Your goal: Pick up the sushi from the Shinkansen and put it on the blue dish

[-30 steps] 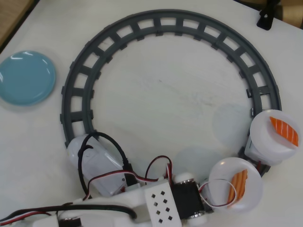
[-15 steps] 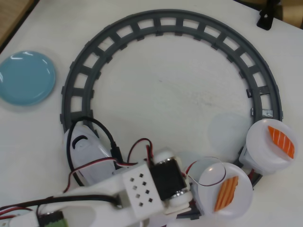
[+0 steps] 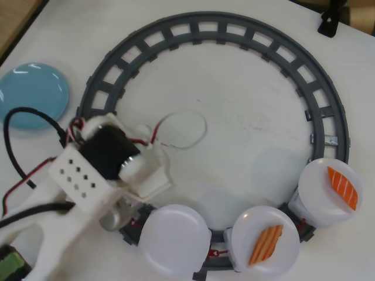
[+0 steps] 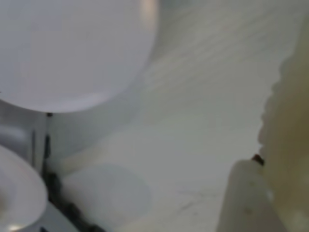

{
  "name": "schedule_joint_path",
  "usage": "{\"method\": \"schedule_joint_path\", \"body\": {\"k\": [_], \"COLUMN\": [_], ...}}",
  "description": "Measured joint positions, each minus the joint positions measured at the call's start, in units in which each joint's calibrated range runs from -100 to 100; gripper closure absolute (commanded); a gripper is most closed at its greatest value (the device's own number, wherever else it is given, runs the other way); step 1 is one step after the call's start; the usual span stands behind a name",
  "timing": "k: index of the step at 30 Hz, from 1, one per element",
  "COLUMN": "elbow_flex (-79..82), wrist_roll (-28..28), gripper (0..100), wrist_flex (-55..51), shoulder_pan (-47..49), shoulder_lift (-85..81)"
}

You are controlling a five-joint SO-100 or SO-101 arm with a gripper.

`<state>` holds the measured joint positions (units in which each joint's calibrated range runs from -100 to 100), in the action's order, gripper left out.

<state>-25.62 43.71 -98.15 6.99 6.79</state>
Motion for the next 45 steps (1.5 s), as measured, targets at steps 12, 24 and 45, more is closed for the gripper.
{"method": "schedule_joint_path", "body": {"k": [12, 24, 45], "elbow_flex": [-1.6, -25.6, -50.6], "wrist_roll": [-9.7, -12.8, -12.9], "gripper": [92, 92, 93], "wrist_flex": [0.0, 0.0, 6.6], "shoulder_pan": [24.9, 36.2, 53.1], "shoulder_lift": [1.1, 24.2, 49.5]}}
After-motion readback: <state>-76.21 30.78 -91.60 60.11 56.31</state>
